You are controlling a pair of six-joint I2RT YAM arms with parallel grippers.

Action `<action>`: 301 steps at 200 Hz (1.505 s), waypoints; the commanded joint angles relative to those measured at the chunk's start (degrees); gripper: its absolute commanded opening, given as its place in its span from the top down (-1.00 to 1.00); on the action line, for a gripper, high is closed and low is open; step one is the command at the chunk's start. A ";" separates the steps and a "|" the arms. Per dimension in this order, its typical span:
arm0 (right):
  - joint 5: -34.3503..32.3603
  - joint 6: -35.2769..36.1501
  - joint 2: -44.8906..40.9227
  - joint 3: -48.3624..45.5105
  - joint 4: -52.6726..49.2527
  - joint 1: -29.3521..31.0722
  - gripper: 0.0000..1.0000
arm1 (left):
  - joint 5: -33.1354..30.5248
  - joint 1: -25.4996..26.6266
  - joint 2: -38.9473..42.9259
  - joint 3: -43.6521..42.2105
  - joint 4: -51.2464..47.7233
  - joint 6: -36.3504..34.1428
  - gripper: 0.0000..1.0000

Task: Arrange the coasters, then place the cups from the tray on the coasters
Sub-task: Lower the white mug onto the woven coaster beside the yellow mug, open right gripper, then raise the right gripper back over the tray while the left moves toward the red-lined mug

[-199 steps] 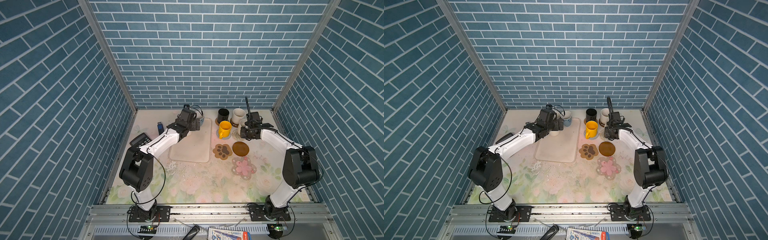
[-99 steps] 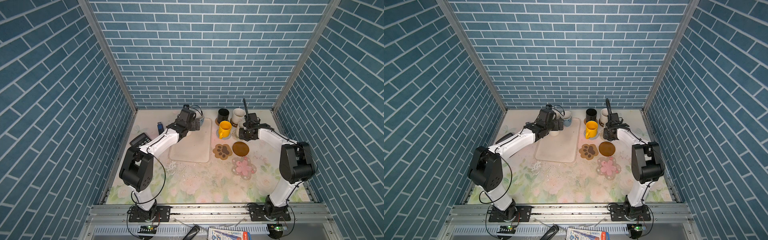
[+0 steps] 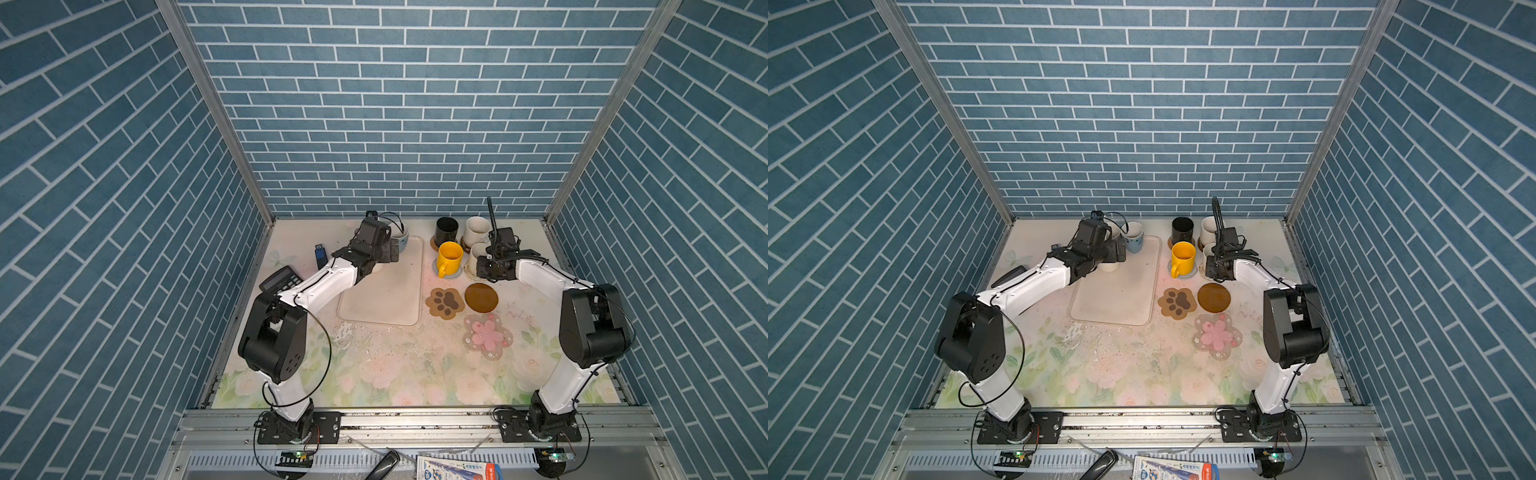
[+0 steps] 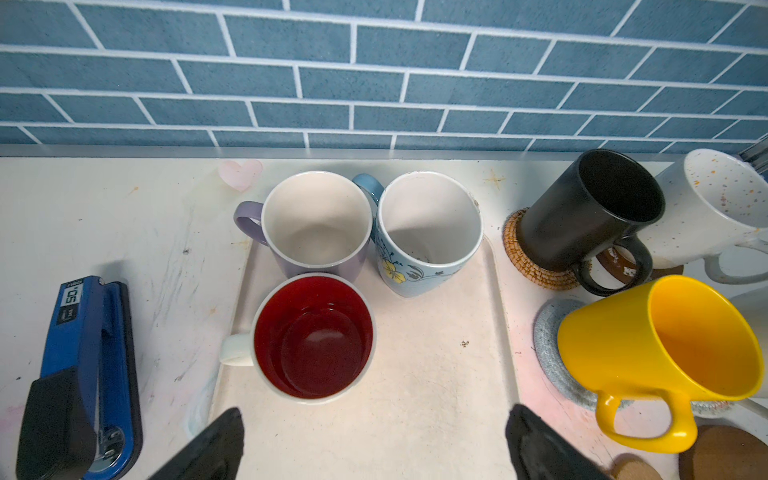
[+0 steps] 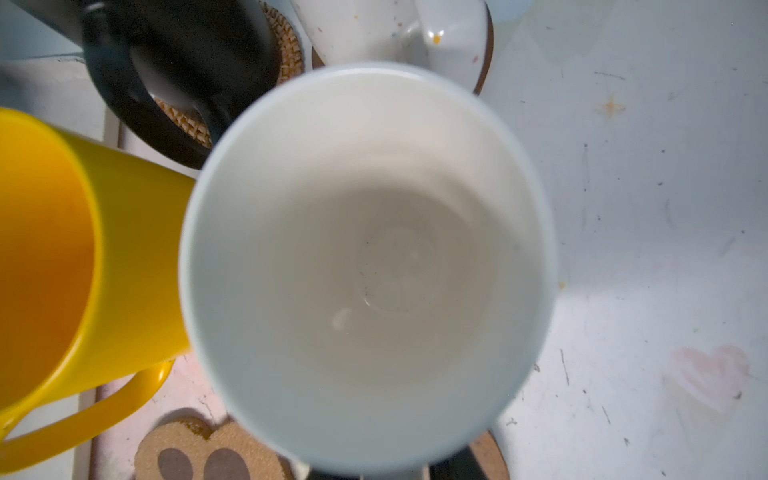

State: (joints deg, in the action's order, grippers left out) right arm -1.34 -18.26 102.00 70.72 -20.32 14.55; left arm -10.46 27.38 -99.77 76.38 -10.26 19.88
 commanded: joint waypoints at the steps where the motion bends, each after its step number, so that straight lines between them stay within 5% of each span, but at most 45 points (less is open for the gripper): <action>1: 0.20 -0.37 -2.05 -1.79 0.81 -0.05 0.35 | -0.17 -0.31 -0.23 -1.06 0.77 0.34 -0.99; 88: 1.40 -0.17 -8.30 -2.81 -0.52 -0.03 -0.07 | 5.84 -3.22 2.87 -2.78 -0.89 4.29 -0.99; 175: 4.33 -2.32 -30.92 -13.63 -1.13 2.85 -0.28 | 5.72 -4.07 17.50 -5.55 -14.21 9.29 -0.98; 207: 6.09 -5.64 -39.23 -20.81 0.21 3.54 -0.69 | 5.60 -4.03 23.36 -5.46 -21.58 9.78 -0.96; 244: 6.09 -8.14 -45.12 -25.97 -0.02 7.54 -0.93 | 5.03 -4.02 27.28 -4.45 -30.05 9.74 -0.91; 301: 4.86 -12.34 -41.47 -29.62 3.32 18.65 -0.93 | 5.03 -4.02 31.46 -9.15 -36.40 10.25 -0.69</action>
State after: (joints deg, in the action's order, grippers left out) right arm 4.14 -27.07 57.45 42.33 -19.22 29.61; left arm -4.78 23.49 -70.32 70.54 -41.56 29.65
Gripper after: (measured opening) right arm 0.980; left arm 0.871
